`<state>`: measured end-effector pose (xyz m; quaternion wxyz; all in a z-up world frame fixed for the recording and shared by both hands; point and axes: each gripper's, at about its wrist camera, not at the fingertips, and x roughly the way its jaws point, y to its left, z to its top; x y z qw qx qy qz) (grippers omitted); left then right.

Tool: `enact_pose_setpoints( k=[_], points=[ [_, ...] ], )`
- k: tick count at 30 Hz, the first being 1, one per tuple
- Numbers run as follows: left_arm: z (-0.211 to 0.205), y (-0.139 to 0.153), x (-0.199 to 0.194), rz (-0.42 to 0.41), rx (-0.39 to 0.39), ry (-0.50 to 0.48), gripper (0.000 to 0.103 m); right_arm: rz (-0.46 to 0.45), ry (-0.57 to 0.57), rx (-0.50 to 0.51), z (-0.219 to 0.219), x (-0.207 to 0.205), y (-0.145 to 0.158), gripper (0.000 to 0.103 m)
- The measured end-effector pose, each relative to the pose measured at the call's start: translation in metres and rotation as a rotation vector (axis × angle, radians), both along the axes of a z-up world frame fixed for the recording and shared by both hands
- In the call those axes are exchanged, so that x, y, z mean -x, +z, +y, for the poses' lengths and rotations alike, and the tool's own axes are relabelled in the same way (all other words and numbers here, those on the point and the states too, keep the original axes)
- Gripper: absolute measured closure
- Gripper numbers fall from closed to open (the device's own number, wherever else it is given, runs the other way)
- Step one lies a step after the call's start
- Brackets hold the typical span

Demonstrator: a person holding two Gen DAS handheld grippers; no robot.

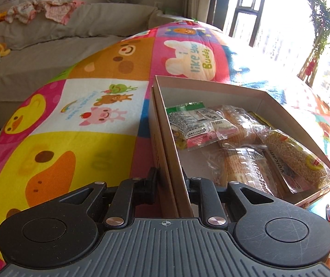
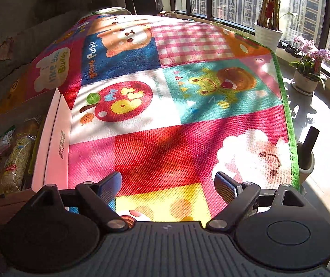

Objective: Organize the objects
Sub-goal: 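Grasp the brown spiral lollipop on the mat with the right tool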

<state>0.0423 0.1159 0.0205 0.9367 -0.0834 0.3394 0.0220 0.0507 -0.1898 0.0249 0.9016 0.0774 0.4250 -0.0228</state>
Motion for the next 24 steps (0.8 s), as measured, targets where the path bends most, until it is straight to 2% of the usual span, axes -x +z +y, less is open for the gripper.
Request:
enact_pose_setpoints(
  k=[3,10,13,14,18,20,24],
  points=[
    [0.000,0.000,0.000,0.002,-0.002,0.001,0.085,-0.006,0.015,0.020,0.008,0.008,-0.012,0.013],
    [-0.001,0.000,0.000,0.002,-0.002,0.001,0.085,-0.030,0.145,0.064,0.041,0.010,-0.012,0.011],
    [-0.001,0.000,0.000,0.001,-0.002,0.001,0.085,-0.056,0.214,0.122,0.055,0.016,-0.011,0.023],
    [-0.001,0.000,0.000,0.001,-0.002,0.001,0.085,-0.066,0.232,0.116,0.057,0.020,-0.010,0.033],
    [-0.001,0.000,-0.001,0.002,-0.002,0.000,0.085,-0.076,0.246,0.119,0.055,0.027,-0.008,0.050],
    [-0.001,0.000,0.000,0.002,-0.003,0.001,0.085,-0.077,0.249,0.117,0.054,0.033,-0.007,0.055],
    [-0.001,0.000,0.000,0.002,-0.004,0.001,0.085,-0.081,0.257,0.121,0.053,0.047,-0.006,0.056]
  ],
)
